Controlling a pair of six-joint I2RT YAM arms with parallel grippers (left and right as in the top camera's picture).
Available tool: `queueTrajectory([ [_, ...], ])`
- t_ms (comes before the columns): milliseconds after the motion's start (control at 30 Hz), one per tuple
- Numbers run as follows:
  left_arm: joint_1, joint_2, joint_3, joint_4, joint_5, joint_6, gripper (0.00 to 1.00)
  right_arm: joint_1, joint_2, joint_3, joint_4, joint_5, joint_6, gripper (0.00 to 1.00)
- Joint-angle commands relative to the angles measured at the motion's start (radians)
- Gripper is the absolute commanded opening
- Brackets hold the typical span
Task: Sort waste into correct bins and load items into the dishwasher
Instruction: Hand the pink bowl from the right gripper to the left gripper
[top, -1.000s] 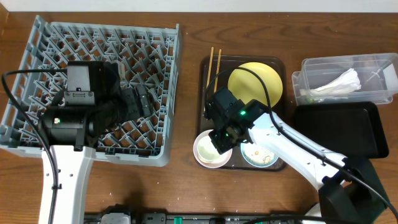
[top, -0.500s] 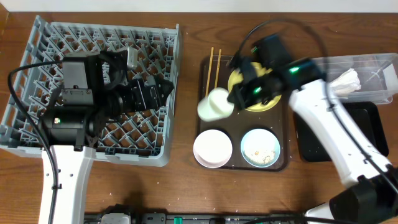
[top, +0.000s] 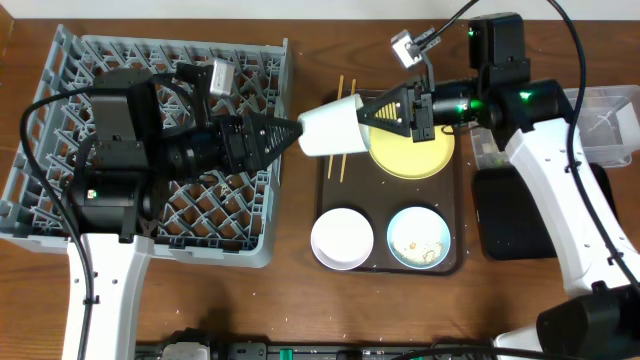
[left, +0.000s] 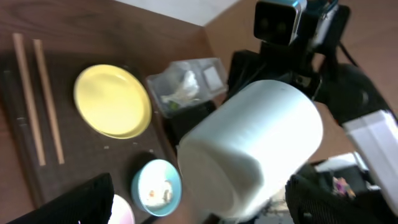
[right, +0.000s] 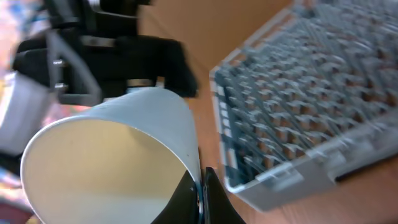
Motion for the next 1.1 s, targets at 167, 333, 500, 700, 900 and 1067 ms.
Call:
queueTrajectory([
  [167, -0.066, -0.006, 0.021, 0.062, 0.155, -0.003, 0.89, 0.076, -0.014, 0.013, 0.111, -0.099, 0.042, 0.01],
  [333, -0.1, -0.006, 0.021, 0.093, 0.183, -0.003, 0.8, 0.092, -0.014, 0.013, 0.165, -0.091, 0.064, 0.01],
  [500, -0.101, -0.006, 0.021, 0.079, 0.184, -0.003, 0.78, 0.091, -0.014, 0.013, 0.197, -0.077, 0.096, 0.01],
  [700, -0.101, -0.006, 0.021, 0.079, 0.184, -0.003, 0.82, 0.091, -0.014, 0.013, 0.21, -0.067, 0.117, 0.01],
  [900, -0.101, -0.006, 0.021, 0.077, 0.187, -0.003, 0.73, 0.091, -0.014, 0.013, 0.217, -0.04, 0.14, 0.01],
  [1067, -0.101, -0.006, 0.02, 0.072, 0.186, -0.003, 0.66, 0.091, -0.014, 0.013, 0.249, -0.032, 0.167, 0.01],
])
